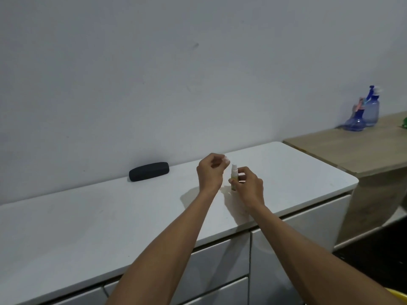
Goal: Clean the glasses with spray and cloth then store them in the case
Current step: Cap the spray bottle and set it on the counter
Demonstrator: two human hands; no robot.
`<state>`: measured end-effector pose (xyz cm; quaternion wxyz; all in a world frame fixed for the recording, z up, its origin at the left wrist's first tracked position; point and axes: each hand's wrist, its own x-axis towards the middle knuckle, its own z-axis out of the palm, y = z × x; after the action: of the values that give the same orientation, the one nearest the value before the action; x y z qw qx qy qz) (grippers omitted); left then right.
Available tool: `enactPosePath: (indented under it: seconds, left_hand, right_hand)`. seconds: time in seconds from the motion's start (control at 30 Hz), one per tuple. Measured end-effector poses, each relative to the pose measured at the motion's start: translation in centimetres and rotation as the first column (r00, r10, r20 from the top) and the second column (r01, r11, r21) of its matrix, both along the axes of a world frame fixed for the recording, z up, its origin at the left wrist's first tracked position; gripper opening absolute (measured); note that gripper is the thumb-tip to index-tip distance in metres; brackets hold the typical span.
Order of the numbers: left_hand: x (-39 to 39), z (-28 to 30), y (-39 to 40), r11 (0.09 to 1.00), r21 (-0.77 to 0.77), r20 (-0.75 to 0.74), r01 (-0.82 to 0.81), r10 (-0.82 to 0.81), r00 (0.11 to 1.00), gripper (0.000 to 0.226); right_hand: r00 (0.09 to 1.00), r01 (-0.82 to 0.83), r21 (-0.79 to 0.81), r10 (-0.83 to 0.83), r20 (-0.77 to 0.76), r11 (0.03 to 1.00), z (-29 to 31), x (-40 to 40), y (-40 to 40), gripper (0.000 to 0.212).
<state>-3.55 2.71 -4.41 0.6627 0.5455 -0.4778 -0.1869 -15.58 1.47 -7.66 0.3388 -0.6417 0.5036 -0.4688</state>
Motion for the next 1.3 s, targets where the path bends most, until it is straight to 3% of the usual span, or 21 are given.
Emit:
enactPosePath:
  seconds: [0.2, 0.77, 0.83, 0.97, 1.3]
  left_hand:
    - [-1.4, 1.0, -0.1, 0.996, 0.027, 0.081, 0.086, -0.088, 0.993, 0.010]
    - [-1.3, -0.4, -0.1, 0.994, 0.085, 0.196, 0.065, -0.080, 0.977, 0.009]
    - [-1.3, -0.2, 0.1, 0.992, 0.100, 0.180, 0.078, -0.095, 0.979, 0.016]
    - [0.0, 0.0, 0.7, 0.966, 0.239, 0.226, 0.100, -0.156, 0.962, 0.056]
    - [10.1, -2.8, 6.5, 0.871, 0.347, 0.518, -0.348, 0.131, 0.845, 0.046]
  right_hand:
    - [1.000, 0.007, 0.018, -0.007, 0.000, 1.000, 0.3, -0.2, 0.0, 0.016]
    - [0.999, 0.001, -0.007, -0.001, 0.035, 1.000, 0.1, -0.1, 0.0, 0.016]
    - [0.999, 0.005, -0.010, -0.004, 0.040, 1.000, 0.1, -0.1, 0.1, 0.015]
    - [0.998, 0.000, -0.018, 0.001, 0.055, 1.000, 0.0, -0.1, 0.1, 0.016]
    - [0.999, 0.035, -0.027, -0.036, -0.016, 0.999, -0.7, 0.4, -0.2, 0.024]
